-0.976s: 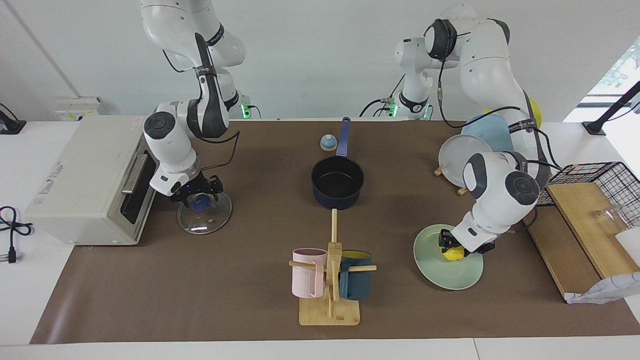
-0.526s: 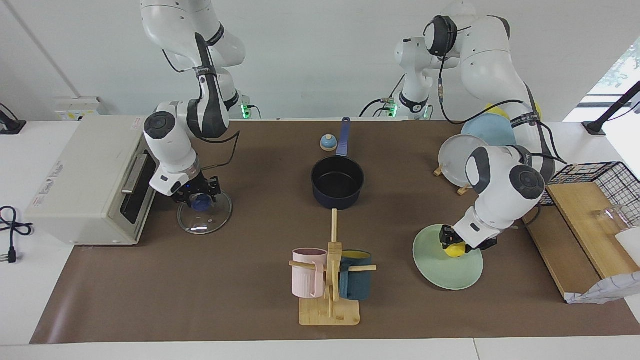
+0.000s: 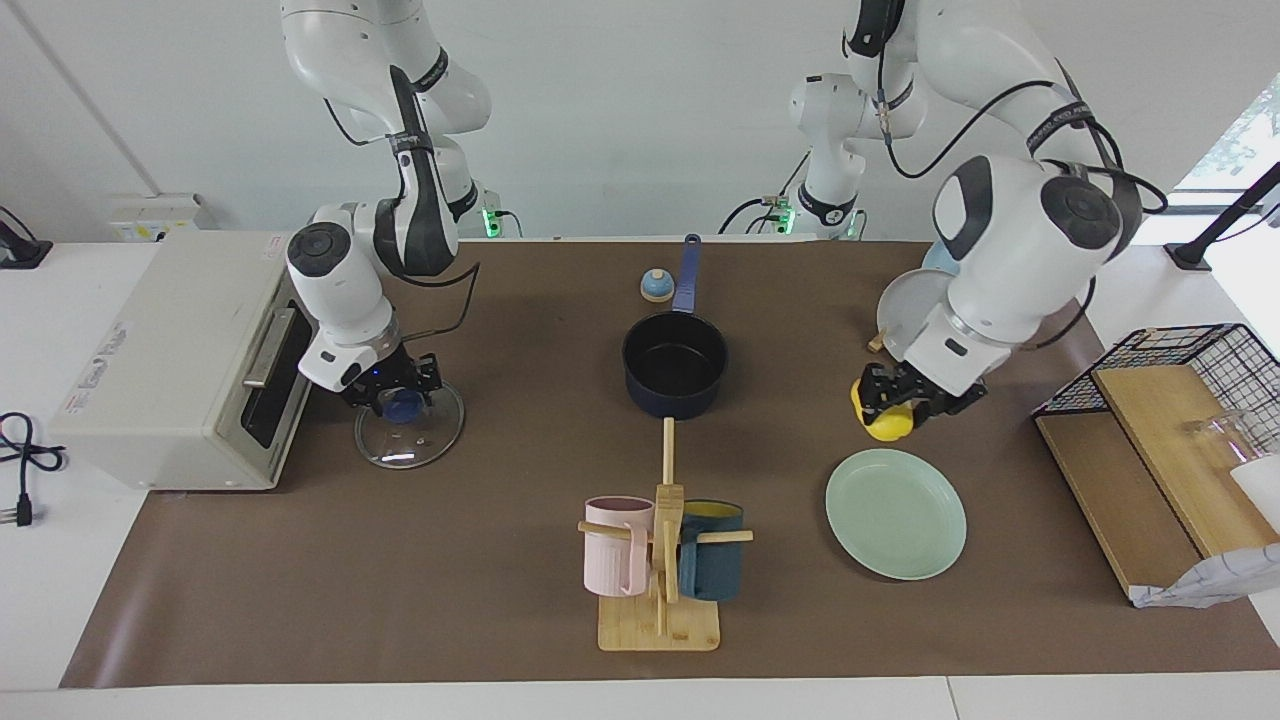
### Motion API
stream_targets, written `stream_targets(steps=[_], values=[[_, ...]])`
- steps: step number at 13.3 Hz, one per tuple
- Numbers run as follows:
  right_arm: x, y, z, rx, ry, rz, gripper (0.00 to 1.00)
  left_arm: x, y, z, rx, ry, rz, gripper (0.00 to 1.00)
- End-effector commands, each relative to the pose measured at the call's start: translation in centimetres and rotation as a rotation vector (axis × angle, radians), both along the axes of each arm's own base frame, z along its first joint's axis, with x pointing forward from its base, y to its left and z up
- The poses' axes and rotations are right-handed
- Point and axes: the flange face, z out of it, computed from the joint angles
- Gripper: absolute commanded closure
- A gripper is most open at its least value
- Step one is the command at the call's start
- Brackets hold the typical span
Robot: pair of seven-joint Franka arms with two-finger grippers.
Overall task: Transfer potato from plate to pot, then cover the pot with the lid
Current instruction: 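Carry the potato into the black pot with the left gripper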
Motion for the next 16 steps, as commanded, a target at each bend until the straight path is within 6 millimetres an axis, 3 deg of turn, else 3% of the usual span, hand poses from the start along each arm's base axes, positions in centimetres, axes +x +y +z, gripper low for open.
stream_targets(steps=[1, 3, 6, 9, 12, 16], values=[[-0.2, -0.2, 0.2, -0.004, -0.023, -0.002, 0.25, -6.7, -8.1, -1.2, 0.019, 0.066, 0.049, 1.0], [-0.2, -0.2, 0.2, -0.004, -0.025, -0.002, 0.3, -10.5, -12.6, -2.7, 0.003, 0.033, 0.039, 1.0], [-0.2, -0.2, 0.2, -0.004, -0.024, -0.014, 0.39, -15.1, -16.4, -6.6, -0.011, 0.006, 0.007, 1.0], [-0.3, -0.1, 0.2, -0.005, -0.016, -0.013, 0.53, -16.8, -17.8, -9.8, -0.023, -0.025, -0.027, 1.0], [0.7, 0.2, 1.5, -0.008, 0.013, -0.007, 0.6, -17.9, -18.4, -12.1, -0.021, -0.033, -0.042, 1.0], [2.8, 2.1, 8.1, -0.012, 0.051, 0.017, 0.6, -19.0, -18.4, -14.8, -0.017, -0.047, -0.054, 1.0]])
